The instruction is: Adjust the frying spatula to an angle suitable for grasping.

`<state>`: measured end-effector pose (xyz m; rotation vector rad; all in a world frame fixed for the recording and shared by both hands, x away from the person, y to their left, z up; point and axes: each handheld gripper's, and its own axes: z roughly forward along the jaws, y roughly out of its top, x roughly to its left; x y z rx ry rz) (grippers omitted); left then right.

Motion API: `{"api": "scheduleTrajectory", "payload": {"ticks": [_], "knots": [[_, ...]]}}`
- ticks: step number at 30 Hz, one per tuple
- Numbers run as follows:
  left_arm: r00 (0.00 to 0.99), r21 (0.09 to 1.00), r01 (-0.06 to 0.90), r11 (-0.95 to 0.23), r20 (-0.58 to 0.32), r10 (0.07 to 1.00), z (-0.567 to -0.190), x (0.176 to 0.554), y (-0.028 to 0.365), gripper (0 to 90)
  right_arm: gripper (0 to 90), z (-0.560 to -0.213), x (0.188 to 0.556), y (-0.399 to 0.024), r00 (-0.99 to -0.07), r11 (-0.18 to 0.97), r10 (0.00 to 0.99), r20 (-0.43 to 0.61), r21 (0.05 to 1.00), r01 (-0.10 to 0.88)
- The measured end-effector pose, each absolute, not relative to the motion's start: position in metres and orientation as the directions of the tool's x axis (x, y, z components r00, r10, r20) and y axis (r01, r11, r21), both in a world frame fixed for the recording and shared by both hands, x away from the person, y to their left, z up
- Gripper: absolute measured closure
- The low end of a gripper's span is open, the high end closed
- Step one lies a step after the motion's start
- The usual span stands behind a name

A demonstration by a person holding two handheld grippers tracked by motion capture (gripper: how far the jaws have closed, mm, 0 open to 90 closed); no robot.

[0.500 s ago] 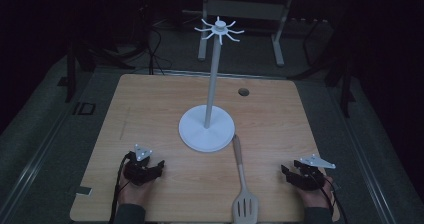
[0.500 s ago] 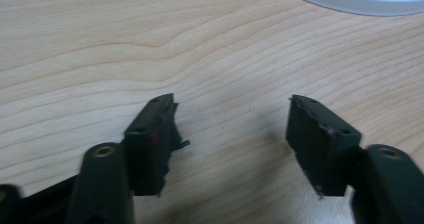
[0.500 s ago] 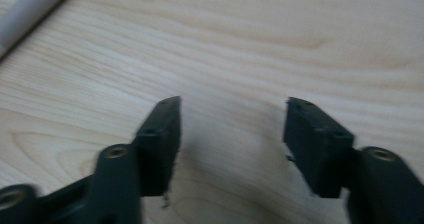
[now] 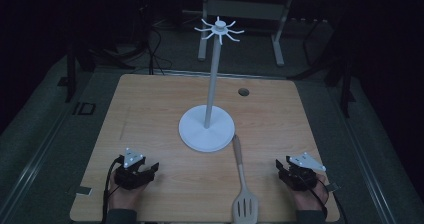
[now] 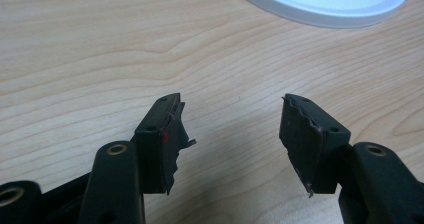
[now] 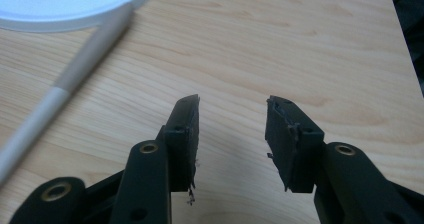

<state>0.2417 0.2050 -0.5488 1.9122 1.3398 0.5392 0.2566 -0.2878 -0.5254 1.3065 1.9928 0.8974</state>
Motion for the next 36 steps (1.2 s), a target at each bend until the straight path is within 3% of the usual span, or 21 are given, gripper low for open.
{"api": "scheduleTrajectory", "payload": {"ticks": [9,22,30,36], "knots": [[0.349,0.788,0.591,-0.171,-0.059,0.935,-0.547,0.234,0.213,44.6,66.3,-0.522,0.261,-0.248,-0.422,0.357,0.900,-0.112,0.746,0.562],[0.362,0.782,0.591,-0.199,-0.037,0.931,-0.549,0.236,0.207,44.4,76.5,-0.526,0.278,-0.209,-0.521,0.401,0.853,-0.037,0.686,0.608],[0.364,0.781,0.584,-0.220,-0.010,0.931,-0.549,0.236,0.205,44.1,70.9,-0.536,0.294,-0.185,-0.571,0.455,0.821,-0.014,0.620,0.639],[0.367,0.780,0.582,-0.227,-0.003,0.930,-0.549,0.236,0.204,43.8,67.5,-0.543,0.303,-0.180,-0.559,0.442,0.829,0.018,0.590,0.675]]}}
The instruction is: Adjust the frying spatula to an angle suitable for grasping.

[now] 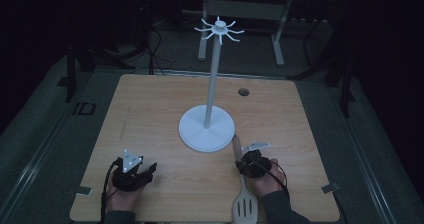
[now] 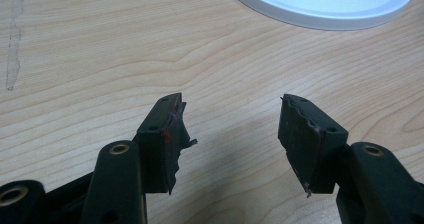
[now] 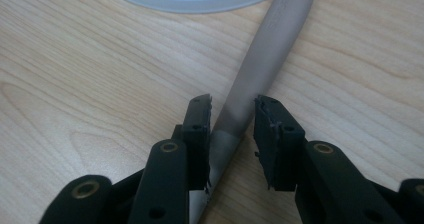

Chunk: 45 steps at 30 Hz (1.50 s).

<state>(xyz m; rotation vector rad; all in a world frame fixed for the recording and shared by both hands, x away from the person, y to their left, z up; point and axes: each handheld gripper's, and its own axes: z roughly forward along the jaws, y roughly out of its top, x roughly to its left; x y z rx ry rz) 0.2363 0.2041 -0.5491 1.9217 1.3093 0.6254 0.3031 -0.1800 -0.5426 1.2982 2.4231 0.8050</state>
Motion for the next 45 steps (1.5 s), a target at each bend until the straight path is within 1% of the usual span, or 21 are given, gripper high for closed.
{"api": "scheduleTrajectory", "payload": {"ticks": [4,7,11,15,16,18,24,28,29,30,32,33,34,38,45], "knots": [[0.367,0.777,0.580,-0.245,0.019,0.930,-0.549,0.236,0.202,43.9,64.2,-0.546,0.306,-0.177,-0.548,0.448,0.836,0.004,0.570,0.689],[0.372,0.773,0.579,-0.259,0.032,0.928,-0.549,0.236,0.200,43.9,64.0,-0.546,0.308,-0.179,-0.534,0.428,0.845,0.032,0.560,0.710],[0.372,0.771,0.580,-0.262,0.035,0.928,-0.549,0.236,0.200,43.9,64.4,-0.545,0.310,-0.182,-0.522,0.419,0.852,0.039,0.547,0.724],[0.370,0.772,0.580,-0.258,0.033,0.929,-0.550,0.236,0.200,43.9,66.8,-0.544,0.310,-0.182,-0.514,0.415,0.857,0.038,0.539,0.732],[0.368,0.774,0.579,-0.256,0.032,0.929,-0.549,0.236,0.200,43.9,69.8,-0.544,0.310,-0.183,-0.502,0.407,0.864,0.032,0.542,0.735],[0.368,0.775,0.579,-0.254,0.030,0.929,-0.550,0.236,0.200,43.9,71.5,-0.544,0.308,-0.185,-0.495,0.401,0.869,0.026,0.551,0.732],[0.371,0.776,0.577,-0.256,0.031,0.928,-0.549,0.236,0.200,43.9,72.9,-0.543,0.304,-0.188,-0.496,0.418,0.868,-0.025,0.578,0.701],[0.369,0.775,0.579,-0.253,0.028,0.929,-0.550,0.237,0.200,43.9,74.6,-0.537,0.306,-0.190,-0.562,0.456,0.827,-0.012,0.600,0.658],[0.368,0.776,0.579,-0.251,0.026,0.929,-0.550,0.237,0.200,43.9,74.6,-0.537,0.306,-0.190,-0.562,0.456,0.827,-0.012,0.600,0.658],[0.368,0.775,0.580,-0.250,0.025,0.930,-0.550,0.237,0.199,43.9,75.1,-0.533,0.308,-0.186,-0.594,0.483,0.804,-0.019,0.603,0.635],[0.369,0.776,0.579,-0.251,0.025,0.929,-0.550,0.237,0.199,43.9,75.1,-0.533,0.308,-0.186,-0.594,0.483,0.804,-0.019,0.603,0.635],[0.368,0.778,0.578,-0.247,0.023,0.930,-0.549,0.237,0.200,43.9,75.2,-0.530,0.312,-0.178,-0.632,0.535,0.774,-0.052,0.587,0.607],[0.368,0.778,0.578,-0.247,0.023,0.930,-0.549,0.237,0.200,43.9,75.3,-0.530,0.314,-0.175,-0.643,0.547,0.764,-0.057,0.585,0.599],[0.366,0.777,0.579,-0.248,0.024,0.930,-0.549,0.237,0.201,43.9,75.3,-0.529,0.316,-0.168,-0.674,0.582,0.735,-0.070,0.576,0.574],[0.361,0.781,0.576,-0.241,0.022,0.932,-0.549,0.237,0.201,43.9,75.3,-0.536,0.322,-0.163,-0.689,0.598,0.723,-0.058,0.553,0.581]]}}
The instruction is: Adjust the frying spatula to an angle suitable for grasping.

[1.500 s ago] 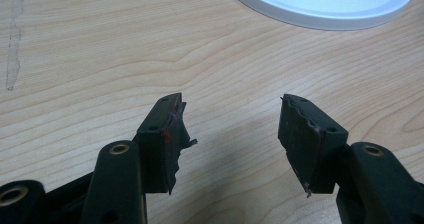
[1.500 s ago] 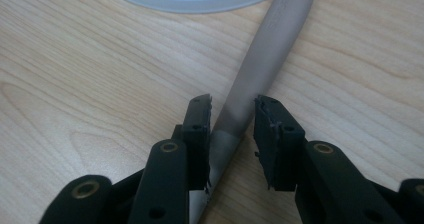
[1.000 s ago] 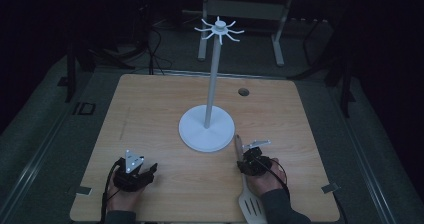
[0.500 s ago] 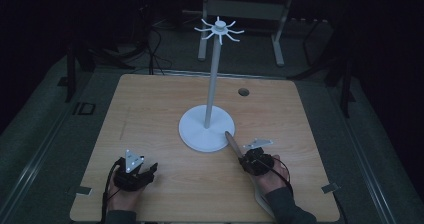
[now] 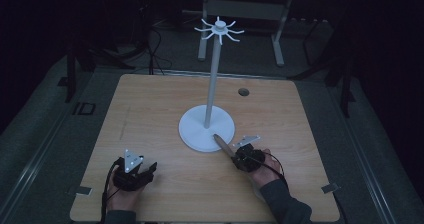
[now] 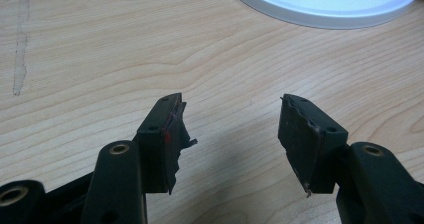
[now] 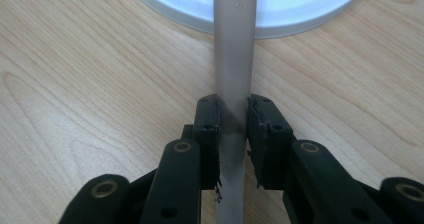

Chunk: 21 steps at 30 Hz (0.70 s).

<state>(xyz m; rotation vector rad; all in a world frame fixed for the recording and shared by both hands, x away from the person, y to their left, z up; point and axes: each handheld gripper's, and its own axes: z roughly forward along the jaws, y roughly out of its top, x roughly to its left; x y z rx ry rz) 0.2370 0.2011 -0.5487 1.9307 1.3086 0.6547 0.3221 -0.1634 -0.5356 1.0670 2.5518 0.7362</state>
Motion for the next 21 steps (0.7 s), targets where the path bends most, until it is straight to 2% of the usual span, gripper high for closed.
{"api": "scheduleTrajectory", "payload": {"ticks": [4,8,16,21], "knots": [[0.362,0.779,0.578,-0.243,0.022,0.932,-0.549,0.237,0.201,43.9,74.7,-0.535,0.324,-0.163,-0.694,0.600,0.718,-0.050,0.551,0.580],[0.362,0.780,0.577,-0.244,0.024,0.932,-0.549,0.237,0.201,43.9,70.1,-0.538,0.333,-0.163,-0.719,0.626,0.695,-0.024,0.512,0.588],[0.361,0.780,0.577,-0.242,0.023,0.932,-0.549,0.237,0.201,43.9,70.0,-0.541,0.337,-0.155,-0.726,0.653,0.686,-0.045,0.478,0.587],[0.362,0.779,0.577,-0.246,0.026,0.932,-0.549,0.237,0.201,43.9,73.8,-0.538,0.341,-0.151,-0.718,0.655,0.695,-0.038,0.445,0.611]]}}
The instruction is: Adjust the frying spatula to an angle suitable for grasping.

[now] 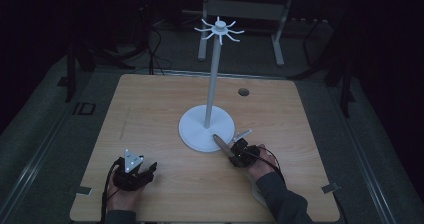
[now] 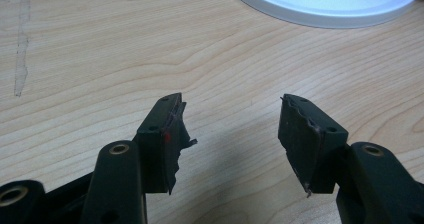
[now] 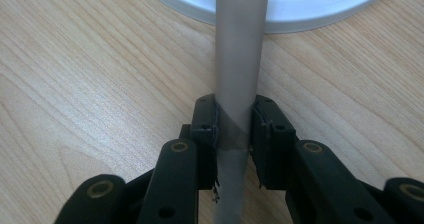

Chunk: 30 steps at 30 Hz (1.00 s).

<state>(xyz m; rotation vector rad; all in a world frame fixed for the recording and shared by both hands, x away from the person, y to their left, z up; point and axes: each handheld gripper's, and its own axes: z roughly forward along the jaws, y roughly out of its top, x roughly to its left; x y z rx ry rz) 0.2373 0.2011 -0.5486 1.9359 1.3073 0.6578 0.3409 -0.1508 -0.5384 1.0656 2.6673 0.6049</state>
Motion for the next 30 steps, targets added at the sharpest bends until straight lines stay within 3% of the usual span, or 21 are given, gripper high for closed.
{"api": "scheduleTrajectory", "payload": {"ticks": [30], "knots": [[0.362,0.775,0.582,-0.247,0.025,0.932,-0.550,0.240,0.201,43.6,74.0,-0.530,0.330,-0.154,-0.716,0.613,0.695,-0.066,0.575,0.542]]}}
